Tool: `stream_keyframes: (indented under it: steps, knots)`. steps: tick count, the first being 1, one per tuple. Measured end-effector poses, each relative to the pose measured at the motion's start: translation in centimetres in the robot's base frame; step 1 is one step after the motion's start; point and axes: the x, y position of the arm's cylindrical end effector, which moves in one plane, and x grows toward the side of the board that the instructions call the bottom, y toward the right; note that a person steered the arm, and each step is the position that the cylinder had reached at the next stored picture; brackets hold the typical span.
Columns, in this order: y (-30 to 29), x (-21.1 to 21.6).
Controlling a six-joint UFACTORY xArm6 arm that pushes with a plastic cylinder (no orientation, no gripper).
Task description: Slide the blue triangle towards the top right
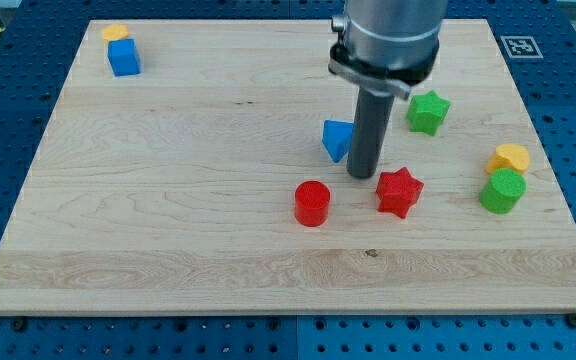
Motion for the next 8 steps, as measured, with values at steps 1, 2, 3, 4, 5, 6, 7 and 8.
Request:
stream_keyframes:
  steps: [1,2,3,4,5,6,7,8]
  knots:
    - [0.2,5.1]
    - [-1.6,3.5]
    - [-2.2,-1.9]
    - [-2.1,-8.4]
    - [-0.9,-13.4]
    - [-0.8,-15.8]
    - [-1.6,-13.9]
    - [-4.0,-11.2]
